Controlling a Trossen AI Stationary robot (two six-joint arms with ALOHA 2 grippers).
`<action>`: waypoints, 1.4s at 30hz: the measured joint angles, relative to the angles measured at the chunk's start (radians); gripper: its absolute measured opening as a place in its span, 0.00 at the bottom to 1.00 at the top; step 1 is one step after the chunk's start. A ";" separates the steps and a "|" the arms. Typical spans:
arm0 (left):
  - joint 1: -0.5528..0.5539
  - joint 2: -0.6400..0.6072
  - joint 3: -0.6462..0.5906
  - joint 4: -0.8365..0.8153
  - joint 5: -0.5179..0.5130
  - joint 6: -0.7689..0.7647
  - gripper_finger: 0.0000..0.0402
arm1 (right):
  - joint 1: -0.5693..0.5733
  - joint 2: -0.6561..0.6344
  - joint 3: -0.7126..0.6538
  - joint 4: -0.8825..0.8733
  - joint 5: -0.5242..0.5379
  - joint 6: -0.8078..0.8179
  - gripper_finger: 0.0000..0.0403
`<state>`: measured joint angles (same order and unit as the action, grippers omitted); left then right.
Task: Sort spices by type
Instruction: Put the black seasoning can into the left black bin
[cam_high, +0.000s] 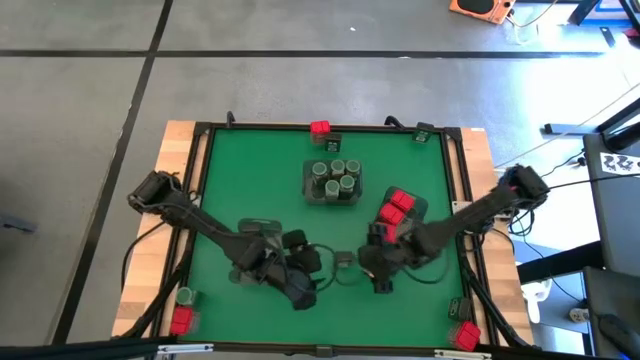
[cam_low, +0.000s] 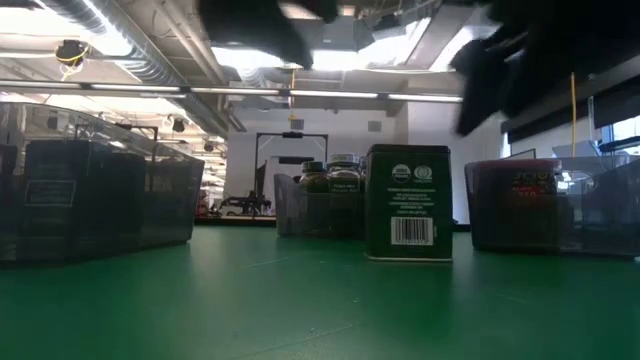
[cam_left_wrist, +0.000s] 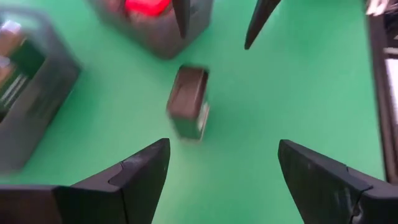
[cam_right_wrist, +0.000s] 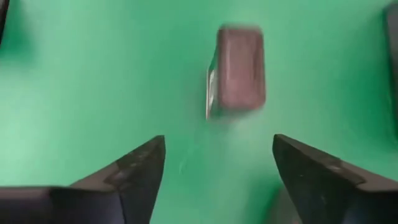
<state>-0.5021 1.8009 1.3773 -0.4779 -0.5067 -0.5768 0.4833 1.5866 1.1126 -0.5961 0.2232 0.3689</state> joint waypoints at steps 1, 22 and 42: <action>0.015 0.007 0.000 0.035 0.016 0.035 0.74 | 0.021 -0.018 0.000 -0.034 0.017 0.019 0.74; 0.225 0.226 0.000 0.291 0.330 0.323 0.73 | 0.282 -0.057 -0.265 0.052 0.331 0.397 0.76; 0.183 0.153 0.000 0.220 0.325 0.331 0.29 | 0.282 -0.057 -0.269 0.075 0.372 0.397 0.76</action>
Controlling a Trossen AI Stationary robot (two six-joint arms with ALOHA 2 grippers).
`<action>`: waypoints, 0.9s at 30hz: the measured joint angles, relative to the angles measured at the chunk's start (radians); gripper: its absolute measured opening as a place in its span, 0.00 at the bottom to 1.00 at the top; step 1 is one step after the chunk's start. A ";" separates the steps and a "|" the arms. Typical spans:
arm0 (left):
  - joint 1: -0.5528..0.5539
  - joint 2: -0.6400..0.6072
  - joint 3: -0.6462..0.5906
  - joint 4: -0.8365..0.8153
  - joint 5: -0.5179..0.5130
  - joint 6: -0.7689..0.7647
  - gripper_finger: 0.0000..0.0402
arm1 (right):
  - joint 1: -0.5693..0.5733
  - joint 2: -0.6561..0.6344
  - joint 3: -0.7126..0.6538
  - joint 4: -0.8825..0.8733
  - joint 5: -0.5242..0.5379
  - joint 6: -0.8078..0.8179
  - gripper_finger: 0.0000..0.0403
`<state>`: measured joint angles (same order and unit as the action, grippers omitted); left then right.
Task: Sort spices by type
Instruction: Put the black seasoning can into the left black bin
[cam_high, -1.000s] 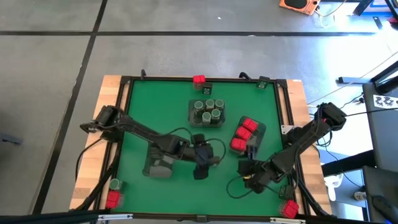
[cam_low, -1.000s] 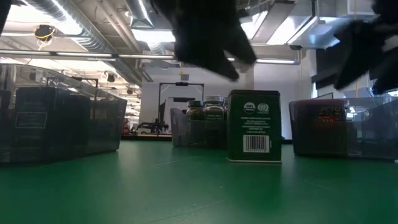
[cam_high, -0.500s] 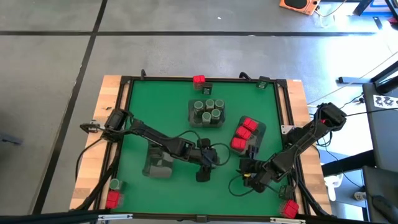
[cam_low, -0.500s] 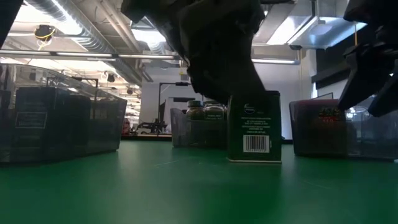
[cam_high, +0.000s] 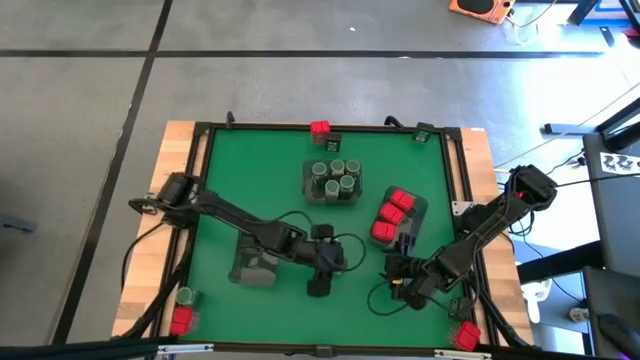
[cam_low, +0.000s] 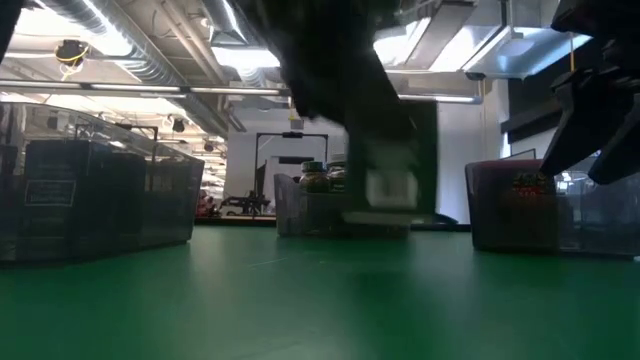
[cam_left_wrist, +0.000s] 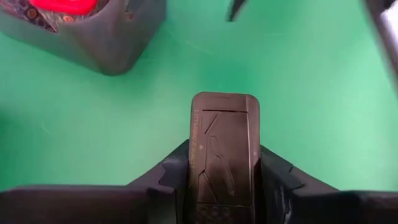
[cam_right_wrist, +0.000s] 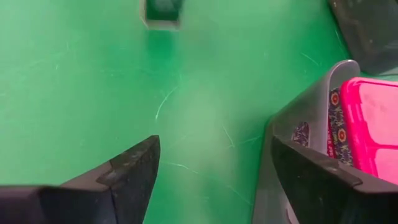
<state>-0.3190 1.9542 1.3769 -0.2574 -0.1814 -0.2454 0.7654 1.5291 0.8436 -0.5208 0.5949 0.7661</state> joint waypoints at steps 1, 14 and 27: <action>-0.010 -0.022 0.000 -0.021 -0.002 -0.006 0.29 | 0.000 0.000 0.000 0.001 0.000 0.000 0.76; -0.172 -0.330 0.000 -0.406 -0.172 -0.165 0.31 | 0.000 0.000 0.000 0.057 -0.003 -0.011 0.76; -0.311 -0.408 -0.006 -0.771 -0.277 -0.433 0.32 | 0.000 0.000 0.000 0.059 -0.003 -0.011 0.76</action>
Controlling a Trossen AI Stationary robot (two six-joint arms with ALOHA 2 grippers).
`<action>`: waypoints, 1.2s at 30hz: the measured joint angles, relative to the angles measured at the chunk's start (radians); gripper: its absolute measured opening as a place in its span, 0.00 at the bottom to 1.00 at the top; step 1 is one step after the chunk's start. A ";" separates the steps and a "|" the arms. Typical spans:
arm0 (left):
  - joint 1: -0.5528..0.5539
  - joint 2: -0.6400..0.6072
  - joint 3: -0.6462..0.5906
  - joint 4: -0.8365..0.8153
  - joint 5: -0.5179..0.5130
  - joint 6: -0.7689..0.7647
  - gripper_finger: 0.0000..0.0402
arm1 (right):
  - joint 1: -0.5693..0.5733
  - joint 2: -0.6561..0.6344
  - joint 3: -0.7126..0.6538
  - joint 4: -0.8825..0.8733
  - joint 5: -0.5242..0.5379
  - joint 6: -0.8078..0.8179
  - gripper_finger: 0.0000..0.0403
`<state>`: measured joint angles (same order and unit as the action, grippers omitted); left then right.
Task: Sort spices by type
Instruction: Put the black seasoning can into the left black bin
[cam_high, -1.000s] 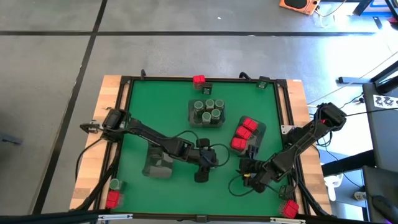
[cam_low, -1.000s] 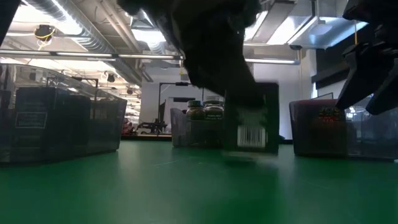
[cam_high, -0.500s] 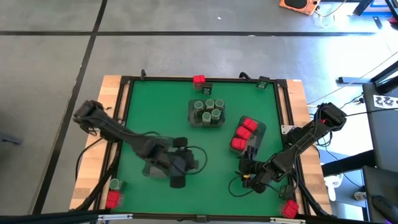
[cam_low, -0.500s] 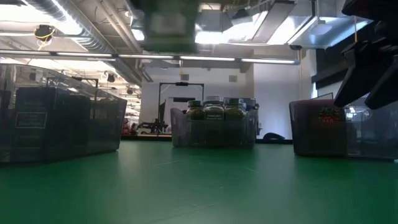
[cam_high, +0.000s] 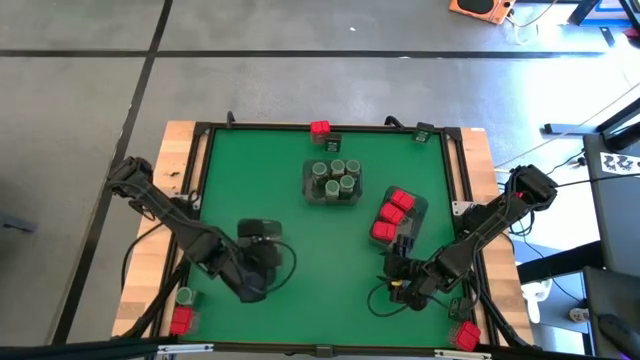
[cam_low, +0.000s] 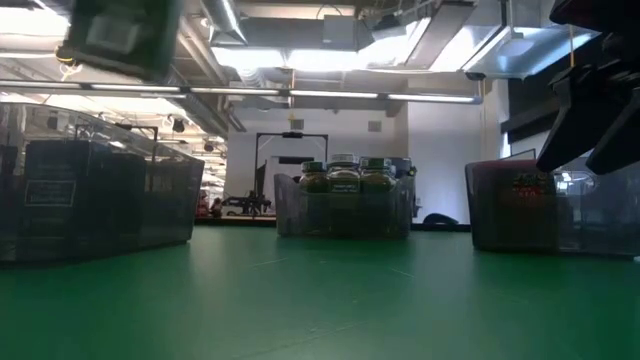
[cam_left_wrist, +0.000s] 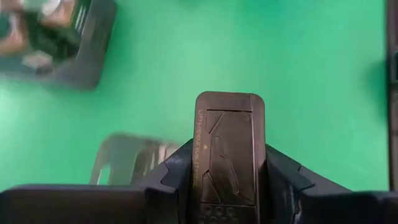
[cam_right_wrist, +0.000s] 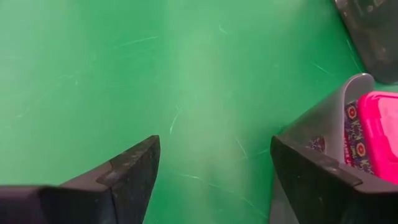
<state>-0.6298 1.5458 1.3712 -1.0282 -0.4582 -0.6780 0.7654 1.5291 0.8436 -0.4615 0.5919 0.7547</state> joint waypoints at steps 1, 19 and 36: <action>-0.008 -0.001 -0.008 -0.023 -0.001 -0.027 0.32 | 0.000 0.000 0.000 0.001 0.000 0.000 0.76; -0.092 0.001 -0.278 0.004 -0.016 -0.311 0.32 | 0.000 0.000 0.000 0.052 0.002 -0.054 0.76; -0.090 0.001 -0.396 0.050 0.029 -0.363 0.43 | 0.000 0.000 0.000 0.067 -0.008 -0.054 0.76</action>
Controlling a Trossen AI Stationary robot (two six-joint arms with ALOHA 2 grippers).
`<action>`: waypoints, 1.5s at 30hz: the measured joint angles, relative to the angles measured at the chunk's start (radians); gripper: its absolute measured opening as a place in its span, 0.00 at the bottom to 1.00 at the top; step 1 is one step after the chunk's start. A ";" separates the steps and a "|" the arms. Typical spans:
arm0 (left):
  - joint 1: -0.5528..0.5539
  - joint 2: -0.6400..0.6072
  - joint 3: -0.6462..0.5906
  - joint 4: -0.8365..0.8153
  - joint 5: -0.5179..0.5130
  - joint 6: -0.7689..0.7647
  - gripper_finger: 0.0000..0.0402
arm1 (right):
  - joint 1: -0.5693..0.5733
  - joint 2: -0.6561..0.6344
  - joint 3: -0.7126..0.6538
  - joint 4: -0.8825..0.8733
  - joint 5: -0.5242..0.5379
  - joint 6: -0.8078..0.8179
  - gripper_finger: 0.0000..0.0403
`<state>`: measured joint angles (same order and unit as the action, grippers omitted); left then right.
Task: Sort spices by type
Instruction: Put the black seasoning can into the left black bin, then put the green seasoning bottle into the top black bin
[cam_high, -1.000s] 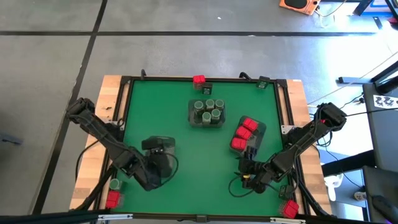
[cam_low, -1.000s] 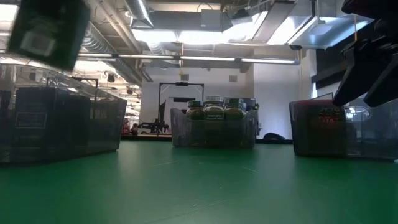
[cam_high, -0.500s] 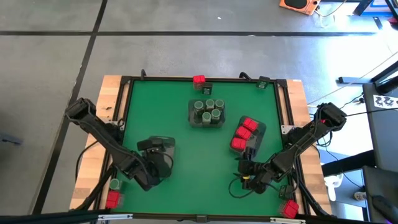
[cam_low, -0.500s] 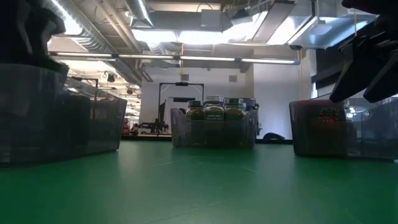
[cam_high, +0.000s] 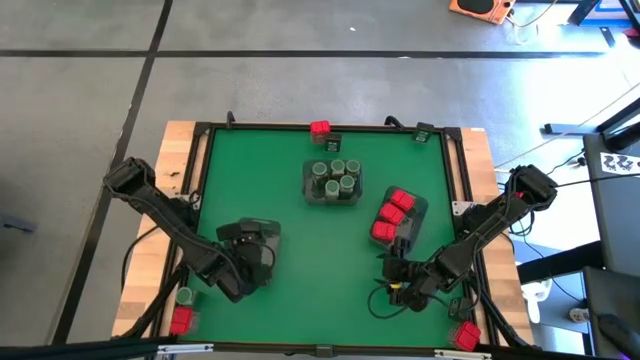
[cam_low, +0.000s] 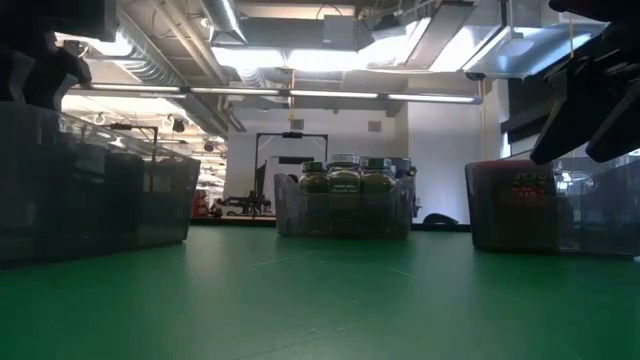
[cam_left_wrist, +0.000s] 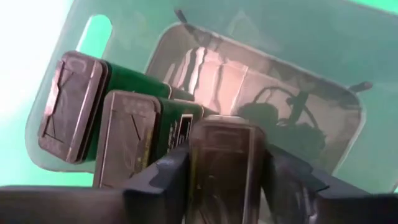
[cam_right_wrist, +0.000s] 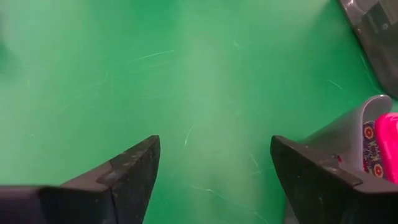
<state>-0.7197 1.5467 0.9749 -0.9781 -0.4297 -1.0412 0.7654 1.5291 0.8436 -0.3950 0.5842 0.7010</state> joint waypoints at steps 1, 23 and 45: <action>0.000 0.000 0.000 0.000 0.002 -0.001 0.46 | 0.000 0.000 0.000 0.000 0.000 0.000 0.76; 0.040 -0.078 0.144 -0.031 0.099 0.020 0.64 | 0.000 0.000 0.000 0.004 0.017 0.000 0.76; 0.135 -0.072 0.208 0.041 0.092 0.160 0.99 | 0.000 0.000 0.000 -0.006 0.061 -0.028 0.76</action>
<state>-0.5842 1.4742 1.1825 -0.9368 -0.3378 -0.8811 0.7654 1.5291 0.8436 -0.4008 0.6449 0.6728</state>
